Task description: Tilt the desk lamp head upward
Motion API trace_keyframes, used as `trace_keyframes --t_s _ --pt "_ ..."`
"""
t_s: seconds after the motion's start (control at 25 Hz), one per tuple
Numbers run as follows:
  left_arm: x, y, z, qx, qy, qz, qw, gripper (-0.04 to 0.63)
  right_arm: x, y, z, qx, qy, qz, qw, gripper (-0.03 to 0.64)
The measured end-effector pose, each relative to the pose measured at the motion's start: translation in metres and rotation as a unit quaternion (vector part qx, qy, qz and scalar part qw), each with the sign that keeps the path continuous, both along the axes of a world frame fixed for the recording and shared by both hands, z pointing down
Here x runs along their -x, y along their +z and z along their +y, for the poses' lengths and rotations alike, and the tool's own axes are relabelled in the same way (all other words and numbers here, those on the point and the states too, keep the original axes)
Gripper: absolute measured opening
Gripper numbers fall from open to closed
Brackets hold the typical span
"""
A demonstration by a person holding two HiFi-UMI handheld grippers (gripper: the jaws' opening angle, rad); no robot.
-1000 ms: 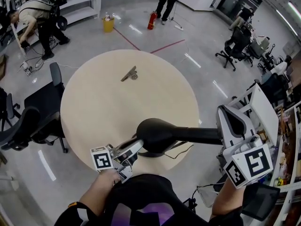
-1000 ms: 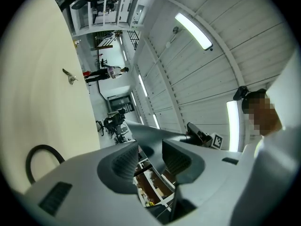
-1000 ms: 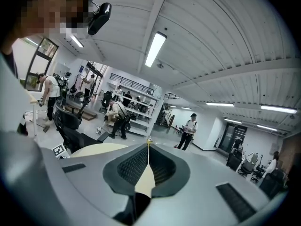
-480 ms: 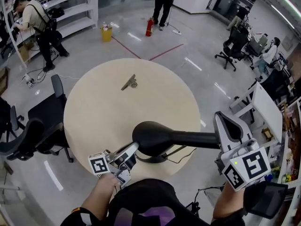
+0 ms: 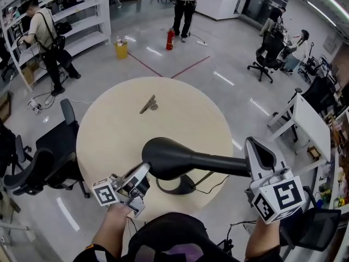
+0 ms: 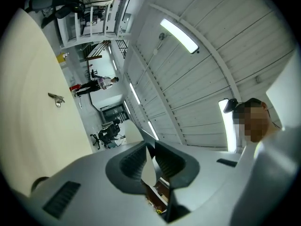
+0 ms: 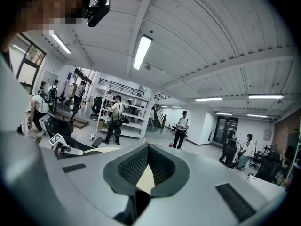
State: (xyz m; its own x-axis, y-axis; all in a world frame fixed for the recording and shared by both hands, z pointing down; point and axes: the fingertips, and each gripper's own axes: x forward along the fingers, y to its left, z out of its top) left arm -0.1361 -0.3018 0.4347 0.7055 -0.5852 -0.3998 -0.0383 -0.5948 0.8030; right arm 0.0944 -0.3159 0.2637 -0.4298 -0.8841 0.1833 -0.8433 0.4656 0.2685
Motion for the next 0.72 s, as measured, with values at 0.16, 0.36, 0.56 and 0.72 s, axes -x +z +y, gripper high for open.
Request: trace_keyframes --t_s 0.16,0.36,0.56,0.72 --pt "0.008 -0.021 -0.002 -0.022 -0.012 -0.006 0.9997 0.1 -0.009 0.008 0.001 0.004 0.012 -0.003 1.0 0.015" --pt "0.011 -0.045 -0.002 -0.052 -0.024 -0.04 0.9976 0.097 -0.017 0.017 0.004 0.013 0.015 -0.019 1.0 0.015" --pt "0.014 -0.065 -0.004 -0.081 -0.034 -0.068 0.9938 0.097 -0.011 0.028 0.005 0.021 0.008 -0.029 0.999 0.015" --pt "0.017 -0.078 -0.004 -0.098 -0.039 -0.076 0.9915 0.095 -0.013 0.034 0.005 0.026 0.011 -0.052 0.998 0.015"
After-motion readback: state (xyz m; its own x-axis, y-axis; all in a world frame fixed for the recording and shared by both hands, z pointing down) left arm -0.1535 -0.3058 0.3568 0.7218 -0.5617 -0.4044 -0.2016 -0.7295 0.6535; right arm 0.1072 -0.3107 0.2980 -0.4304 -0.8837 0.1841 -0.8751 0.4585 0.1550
